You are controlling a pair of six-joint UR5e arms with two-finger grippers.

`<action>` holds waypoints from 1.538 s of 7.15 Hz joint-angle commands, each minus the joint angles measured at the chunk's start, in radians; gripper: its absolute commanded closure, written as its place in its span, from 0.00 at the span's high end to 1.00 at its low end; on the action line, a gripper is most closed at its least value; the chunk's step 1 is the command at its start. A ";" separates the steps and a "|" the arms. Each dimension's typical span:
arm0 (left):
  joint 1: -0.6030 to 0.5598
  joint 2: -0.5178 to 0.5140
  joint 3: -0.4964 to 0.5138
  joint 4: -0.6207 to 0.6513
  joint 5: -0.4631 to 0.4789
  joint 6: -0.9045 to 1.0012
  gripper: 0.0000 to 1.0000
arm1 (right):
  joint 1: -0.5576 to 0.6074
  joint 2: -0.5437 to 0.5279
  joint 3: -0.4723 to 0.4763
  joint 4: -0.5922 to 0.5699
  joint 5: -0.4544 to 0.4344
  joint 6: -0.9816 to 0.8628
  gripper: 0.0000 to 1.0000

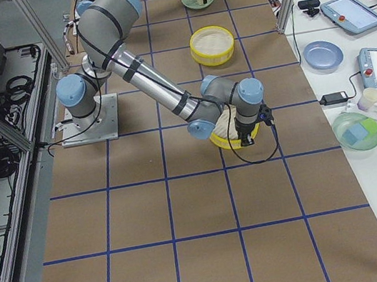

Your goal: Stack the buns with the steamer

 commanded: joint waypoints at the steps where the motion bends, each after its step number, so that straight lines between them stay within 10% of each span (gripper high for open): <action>1: -0.002 0.028 0.046 -0.005 0.003 -0.019 0.00 | 0.000 -0.007 0.001 0.002 0.007 0.002 0.00; 9: -0.392 0.055 0.066 0.104 -0.278 -0.746 0.00 | 0.077 -0.216 -0.013 0.163 0.005 0.062 0.00; 10: -0.414 0.044 0.057 0.103 -0.279 -0.765 0.09 | 0.080 -0.220 -0.015 0.184 0.005 0.062 0.00; 11: -0.420 0.039 0.055 0.098 -0.279 -0.762 0.58 | 0.102 -0.248 -0.013 0.209 0.002 0.079 0.00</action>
